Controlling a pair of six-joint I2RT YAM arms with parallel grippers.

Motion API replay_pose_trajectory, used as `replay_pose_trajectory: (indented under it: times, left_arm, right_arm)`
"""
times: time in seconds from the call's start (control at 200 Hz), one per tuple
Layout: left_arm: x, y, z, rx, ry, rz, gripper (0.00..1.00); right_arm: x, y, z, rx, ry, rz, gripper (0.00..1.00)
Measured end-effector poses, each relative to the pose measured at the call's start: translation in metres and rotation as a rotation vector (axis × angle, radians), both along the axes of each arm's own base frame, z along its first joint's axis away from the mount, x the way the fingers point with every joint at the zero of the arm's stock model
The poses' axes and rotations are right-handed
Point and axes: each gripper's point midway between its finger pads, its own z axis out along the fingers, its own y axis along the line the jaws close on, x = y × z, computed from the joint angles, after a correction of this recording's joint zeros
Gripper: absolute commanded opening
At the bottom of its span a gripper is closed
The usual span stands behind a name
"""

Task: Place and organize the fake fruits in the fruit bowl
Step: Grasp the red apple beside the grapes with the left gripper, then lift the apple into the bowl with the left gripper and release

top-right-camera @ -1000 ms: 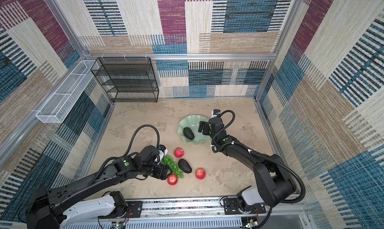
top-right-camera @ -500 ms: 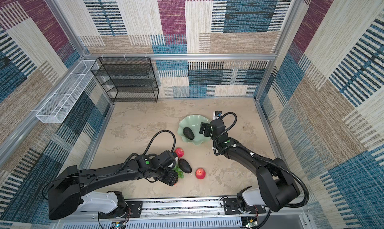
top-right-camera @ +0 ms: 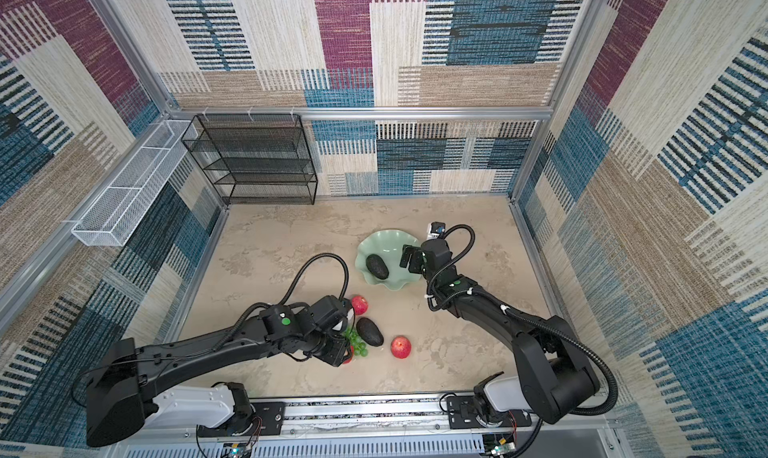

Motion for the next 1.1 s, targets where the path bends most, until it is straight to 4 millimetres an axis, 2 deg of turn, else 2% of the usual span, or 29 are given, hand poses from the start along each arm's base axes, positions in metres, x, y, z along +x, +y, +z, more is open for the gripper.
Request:
replay_pose_trajectory:
  times: [0.09,0.175,0.311,0.511,0.616,0.746,0.827,0.957,1.102]
  left_arm:
    - [0.021,-0.007,0.037,-0.054,-0.096,-0.003,0.49]
    - [0.049,-0.011,0.056,-0.071,-0.15,0.017,0.48]
    - [0.102,-0.024,0.06,-0.064,-0.2,0.043,0.48]
    - [0.186,-0.081,0.069,-0.117,-0.274,-0.002,0.47]
    - [0.223,-0.097,0.056,-0.121,-0.279,-0.004,0.47]
    - [0.253,-0.104,0.02,-0.078,-0.246,0.004,0.47]
    - [0.263,-0.111,0.005,-0.061,-0.228,0.006,0.47]
    - [0.279,-0.123,-0.006,-0.057,-0.228,0.009,0.48]
    - [0.292,-0.127,-0.027,-0.024,-0.208,0.027,0.48]
  right_arm:
    - [0.0,0.0,0.002,-0.005,-0.004,0.003,1.0]
    - [-0.004,-0.002,0.009,-0.008,-0.018,0.008,1.0]
    - [-0.022,-0.012,0.024,0.011,-0.067,0.006,1.0]
    - [-0.049,-0.029,0.046,0.04,-0.145,-0.012,1.0]
    - [-0.058,-0.037,0.051,0.045,-0.166,-0.033,1.0]
    - [-0.066,-0.042,0.051,0.061,-0.161,-0.045,1.0]
    - [-0.069,-0.043,0.046,0.07,-0.145,-0.052,1.0]
    - [-0.071,-0.044,0.04,0.072,-0.125,-0.056,1.0]
    - [-0.073,-0.043,0.032,0.078,-0.096,-0.052,1.0]
